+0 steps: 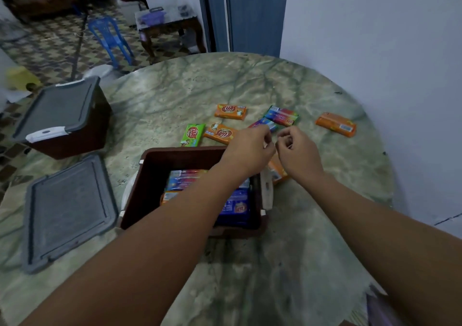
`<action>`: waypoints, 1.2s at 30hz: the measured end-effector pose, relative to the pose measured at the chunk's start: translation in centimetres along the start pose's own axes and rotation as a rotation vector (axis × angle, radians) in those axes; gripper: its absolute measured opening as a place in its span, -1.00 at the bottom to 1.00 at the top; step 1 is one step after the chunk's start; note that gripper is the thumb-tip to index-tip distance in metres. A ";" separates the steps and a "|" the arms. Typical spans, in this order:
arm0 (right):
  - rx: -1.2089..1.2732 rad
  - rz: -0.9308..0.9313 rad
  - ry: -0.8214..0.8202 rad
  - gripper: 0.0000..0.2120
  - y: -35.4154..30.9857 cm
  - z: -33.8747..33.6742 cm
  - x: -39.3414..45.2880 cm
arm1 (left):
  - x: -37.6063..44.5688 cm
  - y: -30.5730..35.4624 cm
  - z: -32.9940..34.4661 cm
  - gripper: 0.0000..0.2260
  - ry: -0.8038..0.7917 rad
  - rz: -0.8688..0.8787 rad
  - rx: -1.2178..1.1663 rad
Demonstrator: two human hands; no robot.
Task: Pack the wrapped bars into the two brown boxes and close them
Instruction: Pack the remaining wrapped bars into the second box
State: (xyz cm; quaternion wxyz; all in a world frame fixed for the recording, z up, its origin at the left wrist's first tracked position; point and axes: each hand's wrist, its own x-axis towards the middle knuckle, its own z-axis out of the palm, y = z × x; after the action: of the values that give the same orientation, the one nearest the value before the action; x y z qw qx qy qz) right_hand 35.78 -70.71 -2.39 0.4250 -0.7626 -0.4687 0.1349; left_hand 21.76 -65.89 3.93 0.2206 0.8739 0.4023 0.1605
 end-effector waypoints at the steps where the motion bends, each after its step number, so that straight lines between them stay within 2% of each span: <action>1: -0.009 0.003 -0.024 -0.90 0.8 -0.6 0.5 | 0.6 0.6 0.8 -0.87 -0.010 -0.023 0.009; 9: -0.093 0.032 -0.196 -0.83 6.7 -4.3 3.9 | 4.4 3.8 5.9 -0.86 -0.066 -0.109 0.261; 12: -0.113 0.041 -0.243 -0.81 8.3 -5.0 4.6 | 5.7 4.5 7.4 -0.85 -0.093 -0.291 0.201; 18: -0.108 0.099 -0.300 -0.78 10.7 -6.6 5.8 | 7.5 3.1 10.4 -0.50 -0.252 -0.684 0.158; 21: -0.106 0.116 -0.311 -0.79 11.7 -6.8 6.0 | 8.0 1.9 12.3 -0.42 -0.309 -0.751 0.212; 24: -0.102 0.133 -0.317 -0.80 12.3 -6.9 6.3 | 7.9 1.6 12.9 -0.44 -0.273 -0.758 0.248; 26: -0.103 0.143 -0.316 -0.80 12.7 -7.0 6.5 | 7.9 1.6 13.4 -0.41 -0.213 -0.834 0.147; 29: -0.105 0.153 -0.304 -0.79 13.1 -7.0 7.0 | 7.9 1.4 13.8 -0.12 -0.078 -1.038 -0.125; 32: -0.106 0.157 -0.302 -0.78 13.4 -6.8 7.3 | 8.5 1.2 14.0 -0.02 -0.017 -1.097 -0.282; 34: -0.107 0.156 -0.305 -0.78 13.5 -6.7 7.5 | 8.8 1.3 14.5 -0.07 0.002 -1.090 -0.373; 36: -0.104 0.163 -0.317 -0.77 13.5 -6.5 7.8 | 9.1 1.7 15.0 -0.35 0.038 -1.046 -0.493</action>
State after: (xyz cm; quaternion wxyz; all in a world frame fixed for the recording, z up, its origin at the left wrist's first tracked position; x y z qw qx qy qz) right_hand 51.86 -70.34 -7.45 0.2934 -0.7882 -0.4727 0.2631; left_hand 35.39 -63.70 -6.97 0.4603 0.4787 0.7354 0.1348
